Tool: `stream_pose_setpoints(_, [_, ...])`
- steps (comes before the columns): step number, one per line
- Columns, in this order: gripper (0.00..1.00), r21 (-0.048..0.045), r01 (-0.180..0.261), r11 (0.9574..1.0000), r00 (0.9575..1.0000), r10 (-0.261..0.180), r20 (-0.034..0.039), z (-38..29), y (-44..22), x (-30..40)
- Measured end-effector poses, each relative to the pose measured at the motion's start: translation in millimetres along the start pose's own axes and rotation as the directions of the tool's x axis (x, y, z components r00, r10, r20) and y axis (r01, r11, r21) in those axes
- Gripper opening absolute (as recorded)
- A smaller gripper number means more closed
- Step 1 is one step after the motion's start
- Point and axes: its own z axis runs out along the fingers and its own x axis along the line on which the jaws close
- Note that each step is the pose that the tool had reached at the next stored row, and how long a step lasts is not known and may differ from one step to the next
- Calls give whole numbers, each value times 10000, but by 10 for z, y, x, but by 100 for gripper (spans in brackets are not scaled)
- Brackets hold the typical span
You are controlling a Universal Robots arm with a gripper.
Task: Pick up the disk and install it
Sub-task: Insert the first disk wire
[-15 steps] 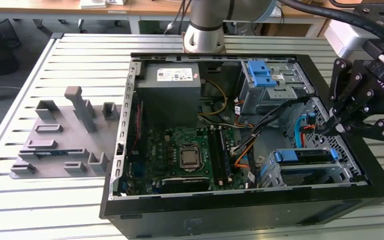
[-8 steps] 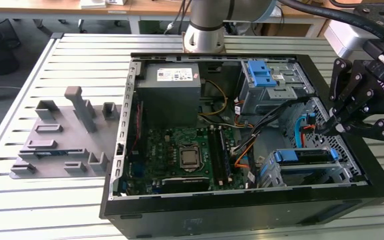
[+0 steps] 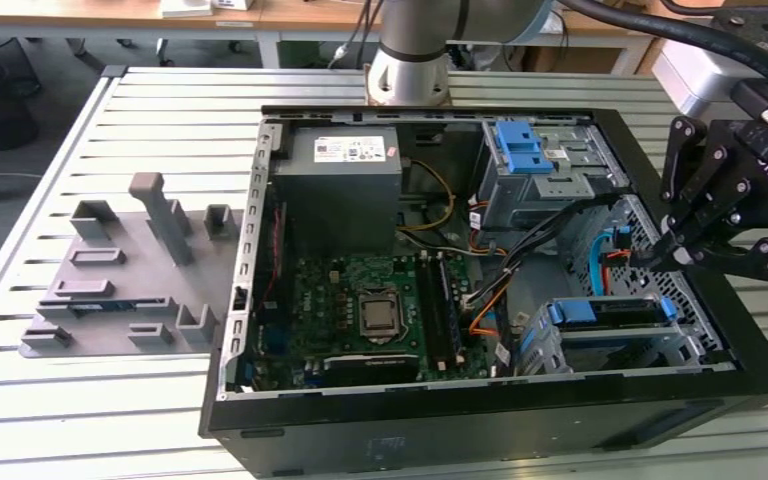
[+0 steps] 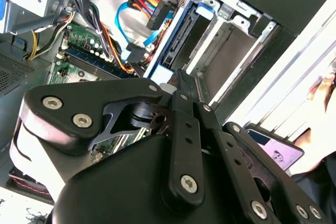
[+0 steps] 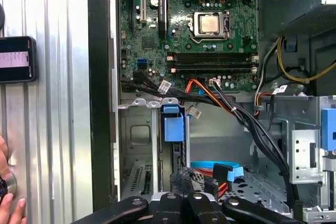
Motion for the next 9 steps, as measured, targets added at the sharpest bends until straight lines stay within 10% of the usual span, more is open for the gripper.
stream_pose_setpoints(9, [11, 0, -1, 10000, 10000, 1, -1, 13, -93, -70])
